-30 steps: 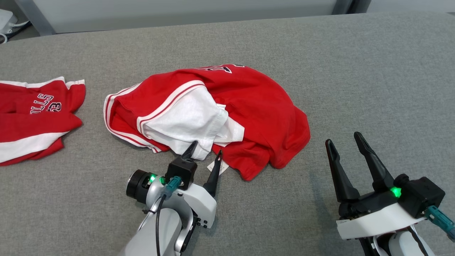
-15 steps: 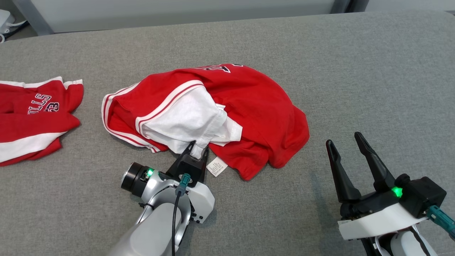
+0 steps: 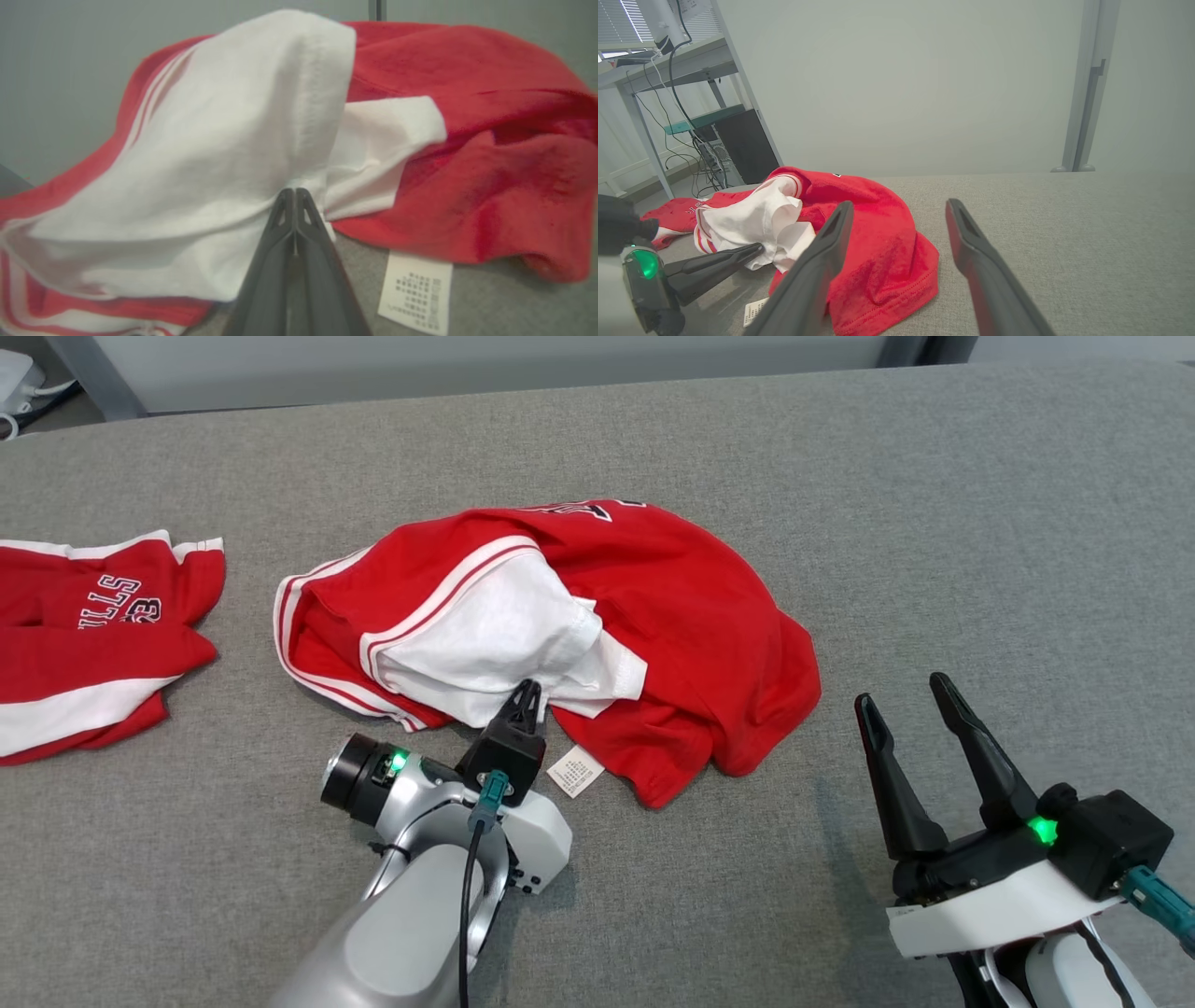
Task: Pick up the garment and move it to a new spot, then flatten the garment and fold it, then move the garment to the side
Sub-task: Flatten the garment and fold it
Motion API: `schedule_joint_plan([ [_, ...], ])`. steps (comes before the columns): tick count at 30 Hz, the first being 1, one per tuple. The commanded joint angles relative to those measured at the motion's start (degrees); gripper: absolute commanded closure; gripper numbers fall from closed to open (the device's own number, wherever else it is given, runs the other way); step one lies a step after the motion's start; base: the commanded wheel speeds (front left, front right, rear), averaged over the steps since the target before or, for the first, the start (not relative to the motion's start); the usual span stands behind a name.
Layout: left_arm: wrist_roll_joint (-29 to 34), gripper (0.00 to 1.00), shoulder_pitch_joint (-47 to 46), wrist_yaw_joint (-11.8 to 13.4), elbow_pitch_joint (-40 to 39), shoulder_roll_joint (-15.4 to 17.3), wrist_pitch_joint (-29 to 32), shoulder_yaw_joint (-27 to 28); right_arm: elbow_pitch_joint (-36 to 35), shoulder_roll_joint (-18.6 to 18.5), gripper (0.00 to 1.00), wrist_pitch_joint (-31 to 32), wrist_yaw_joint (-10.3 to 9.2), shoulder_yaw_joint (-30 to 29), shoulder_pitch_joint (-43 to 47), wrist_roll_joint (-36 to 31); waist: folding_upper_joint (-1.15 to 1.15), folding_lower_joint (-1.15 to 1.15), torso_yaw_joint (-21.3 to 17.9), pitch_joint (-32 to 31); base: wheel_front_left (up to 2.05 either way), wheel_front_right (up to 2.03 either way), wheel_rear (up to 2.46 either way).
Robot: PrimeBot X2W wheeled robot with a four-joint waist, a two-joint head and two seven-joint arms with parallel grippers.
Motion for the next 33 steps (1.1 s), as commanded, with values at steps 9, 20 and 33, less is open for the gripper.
schedule_joint_plan([
  [9, 0.4, 1.00, 2.9, 1.4, -15.3, 3.9, -0.8, 5.6, 2.4, -0.5, 0.00, -0.7, 0.41, 2.9, -0.7, 1.3, 0.00, 0.00, 1.3, -1.0, 0.00, 0.00, 0.00],
  [20, 1.5, 1.00, 11.7, 4.9, -32.8, 10.6, -0.8, 10.4, 13.0, -2.4, 0.00, -0.7, 0.41, 7.8, -1.8, 3.2, 0.00, 0.00, 4.4, -2.2, 0.00, 0.00, 0.00],
  [33, 1.5, 1.00, 12.3, 4.8, -37.1, 10.5, -0.8, 11.1, 24.5, -2.8, 0.21, -0.7, 0.41, 13.9, -8.5, 4.0, 0.00, 0.00, 7.8, -1.6, 0.00, 0.00, 0.00],
])
